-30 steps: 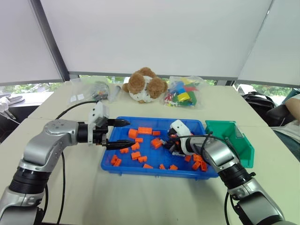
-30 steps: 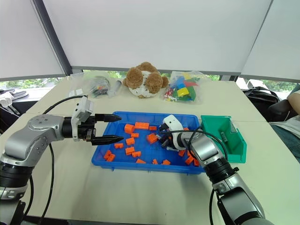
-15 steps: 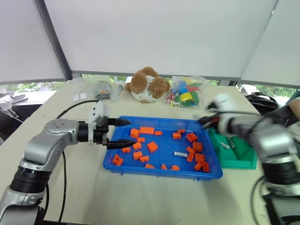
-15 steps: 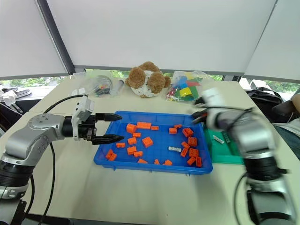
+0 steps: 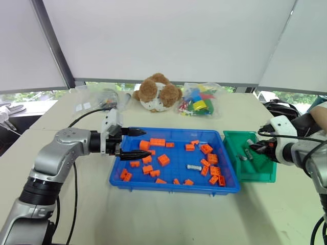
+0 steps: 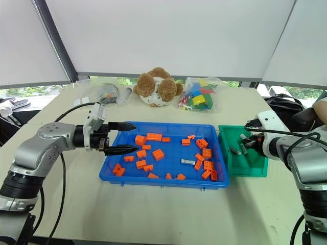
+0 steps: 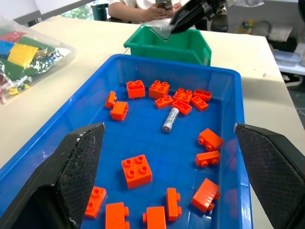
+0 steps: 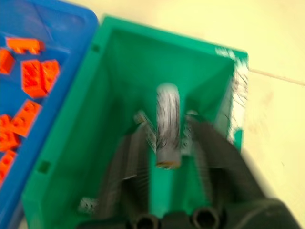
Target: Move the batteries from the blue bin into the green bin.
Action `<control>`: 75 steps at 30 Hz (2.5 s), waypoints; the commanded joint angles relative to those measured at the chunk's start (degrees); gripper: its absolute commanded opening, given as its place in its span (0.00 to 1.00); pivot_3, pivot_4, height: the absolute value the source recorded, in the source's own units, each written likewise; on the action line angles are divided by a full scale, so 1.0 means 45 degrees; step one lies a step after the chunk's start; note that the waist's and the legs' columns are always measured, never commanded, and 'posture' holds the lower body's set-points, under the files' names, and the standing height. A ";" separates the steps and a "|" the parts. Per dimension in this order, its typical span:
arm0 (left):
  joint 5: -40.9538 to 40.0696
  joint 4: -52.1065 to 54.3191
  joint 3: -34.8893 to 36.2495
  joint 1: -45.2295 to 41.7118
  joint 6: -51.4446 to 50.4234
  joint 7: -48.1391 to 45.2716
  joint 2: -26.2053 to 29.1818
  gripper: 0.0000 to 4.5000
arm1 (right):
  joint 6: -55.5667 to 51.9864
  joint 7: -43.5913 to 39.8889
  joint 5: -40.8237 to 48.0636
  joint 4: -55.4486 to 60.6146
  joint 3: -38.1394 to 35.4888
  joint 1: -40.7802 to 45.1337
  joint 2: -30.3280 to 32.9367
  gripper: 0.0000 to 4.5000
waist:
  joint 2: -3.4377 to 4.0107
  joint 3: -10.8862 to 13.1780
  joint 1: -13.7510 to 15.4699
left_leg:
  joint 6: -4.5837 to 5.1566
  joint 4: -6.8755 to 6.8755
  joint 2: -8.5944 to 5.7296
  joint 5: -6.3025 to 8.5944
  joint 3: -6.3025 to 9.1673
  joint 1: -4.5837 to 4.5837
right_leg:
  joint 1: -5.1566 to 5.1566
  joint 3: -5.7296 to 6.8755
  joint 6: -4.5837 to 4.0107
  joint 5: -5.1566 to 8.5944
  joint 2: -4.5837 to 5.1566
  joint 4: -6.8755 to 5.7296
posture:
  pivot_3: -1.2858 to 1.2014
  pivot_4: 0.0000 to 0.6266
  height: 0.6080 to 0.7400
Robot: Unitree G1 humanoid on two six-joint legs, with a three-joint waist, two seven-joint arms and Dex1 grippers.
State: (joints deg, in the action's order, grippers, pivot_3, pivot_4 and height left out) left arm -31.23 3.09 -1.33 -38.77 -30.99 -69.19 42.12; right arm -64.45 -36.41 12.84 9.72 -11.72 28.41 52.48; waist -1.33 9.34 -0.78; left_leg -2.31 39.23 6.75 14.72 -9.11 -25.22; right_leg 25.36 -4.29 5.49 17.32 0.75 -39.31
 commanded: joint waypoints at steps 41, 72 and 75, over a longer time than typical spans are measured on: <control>0.0017 0.0726 0.0350 -0.0110 -0.0158 0.0101 0.0256 1.00 | 0.6040 -0.5371 -0.1326 -0.2886 0.6437 0.3219 -0.2130 0.01 | 0.0001 0.0000 0.0006 | -0.0004 0.0016 0.0001 -0.0003 0.0004 -0.0007 | 0.0002 0.0006 0.0000 0.0000 -0.0001 -0.0012 | 0.52 0.24 0.78; -0.0640 0.0322 0.0556 -0.0388 -0.0557 -0.0177 0.0230 1.00 | 0.2784 -0.3193 0.0562 0.0311 0.0079 0.0081 0.1645 1.00 | 0.0007 0.0000 0.0023 | -0.0009 0.0014 0.0001 -0.0006 0.0004 -0.0002 | 0.0000 0.0005 0.0000 0.0000 0.0001 -0.0015 | 0.52 0.24 0.78; -0.0636 0.0296 0.0597 -0.0309 -0.0596 -0.0269 0.0375 1.00 | 0.2603 -0.4261 0.1912 0.2000 -0.0481 -0.0092 0.1892 1.00 | 0.0008 0.0000 0.0021 | -0.0009 0.0013 0.0001 -0.0006 0.0006 -0.0002 | 0.0001 0.0005 0.0001 0.0000 0.0000 -0.0015 | 0.52 0.24 0.78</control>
State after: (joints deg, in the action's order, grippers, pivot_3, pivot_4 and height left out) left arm -33.22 3.86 -0.76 -39.17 -33.52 -69.95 42.82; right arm -53.00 -53.06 18.12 13.52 -10.76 27.88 59.33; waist -1.29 9.34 -0.69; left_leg -2.35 39.28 6.75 14.69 -9.07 -25.23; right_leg 25.36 -4.26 5.49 17.32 0.75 -39.38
